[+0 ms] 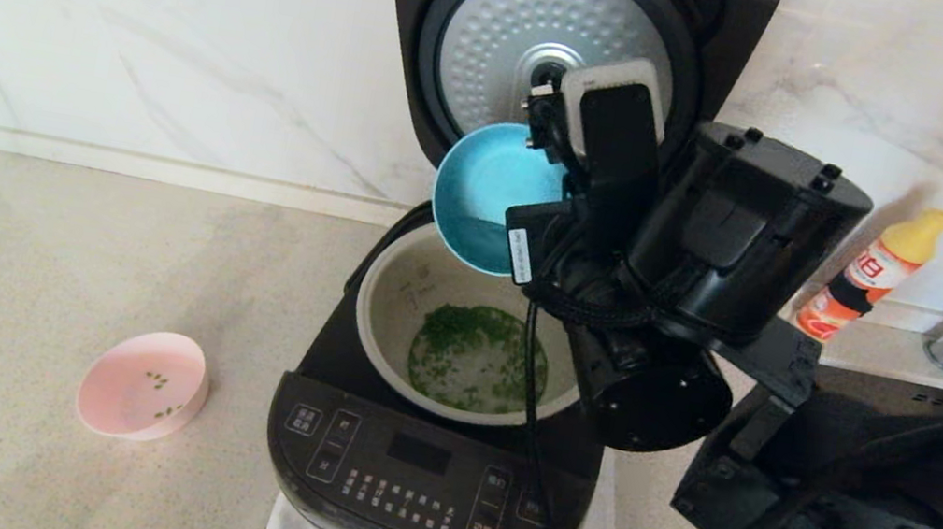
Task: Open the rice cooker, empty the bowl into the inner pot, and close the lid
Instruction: Pour the water from the bowl into the rice cooker
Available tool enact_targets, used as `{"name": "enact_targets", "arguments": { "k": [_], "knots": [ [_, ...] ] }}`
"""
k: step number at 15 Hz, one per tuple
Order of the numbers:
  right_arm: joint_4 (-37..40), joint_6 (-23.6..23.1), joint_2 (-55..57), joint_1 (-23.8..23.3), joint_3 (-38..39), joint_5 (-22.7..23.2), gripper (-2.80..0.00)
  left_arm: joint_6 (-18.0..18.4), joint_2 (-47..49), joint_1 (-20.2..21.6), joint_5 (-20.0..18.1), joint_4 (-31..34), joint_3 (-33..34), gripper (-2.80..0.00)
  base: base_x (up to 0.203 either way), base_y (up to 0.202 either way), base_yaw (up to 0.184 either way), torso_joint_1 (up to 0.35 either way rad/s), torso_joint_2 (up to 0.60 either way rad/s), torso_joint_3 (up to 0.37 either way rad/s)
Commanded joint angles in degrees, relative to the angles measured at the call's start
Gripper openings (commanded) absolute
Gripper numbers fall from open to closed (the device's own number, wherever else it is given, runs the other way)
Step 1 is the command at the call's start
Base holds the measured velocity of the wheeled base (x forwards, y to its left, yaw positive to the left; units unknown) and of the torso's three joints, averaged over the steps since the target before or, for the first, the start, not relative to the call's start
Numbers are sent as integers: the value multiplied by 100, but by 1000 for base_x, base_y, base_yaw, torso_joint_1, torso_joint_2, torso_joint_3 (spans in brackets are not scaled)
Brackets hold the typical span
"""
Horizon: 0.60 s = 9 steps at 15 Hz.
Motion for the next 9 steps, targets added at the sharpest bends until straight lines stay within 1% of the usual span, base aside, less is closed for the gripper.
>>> {"name": "enact_targets", "arguments": {
  "k": [1,3,5,6,7,9],
  "knots": [
    [1568,503,-397,-18,-359,-25,-280,1,-1,0,-1,4,1,-280,0,0,0,0,0,0],
    [3005,1211,-642,-14,-827,-12,-280,1,7,0,-1,4,1,-280,0,0,0,0,0,0],
    [4526,2056,-913,4,-1394,77,-280,1,0,0,-1,4,1,-280,0,0,0,0,0,0],
    [5113,2380,-1053,7,-1594,114,-280,1,-1,0,-1,4,1,-280,0,0,0,0,0,0],
    [5655,2636,-1251,11,-1719,153,-280,1,-1,0,-1,4,1,-280,0,0,0,0,0,0],
    [6302,2920,-1612,23,-1736,203,-280,1,3,0,-1,4,1,-280,0,0,0,0,0,0]
  ]
}}
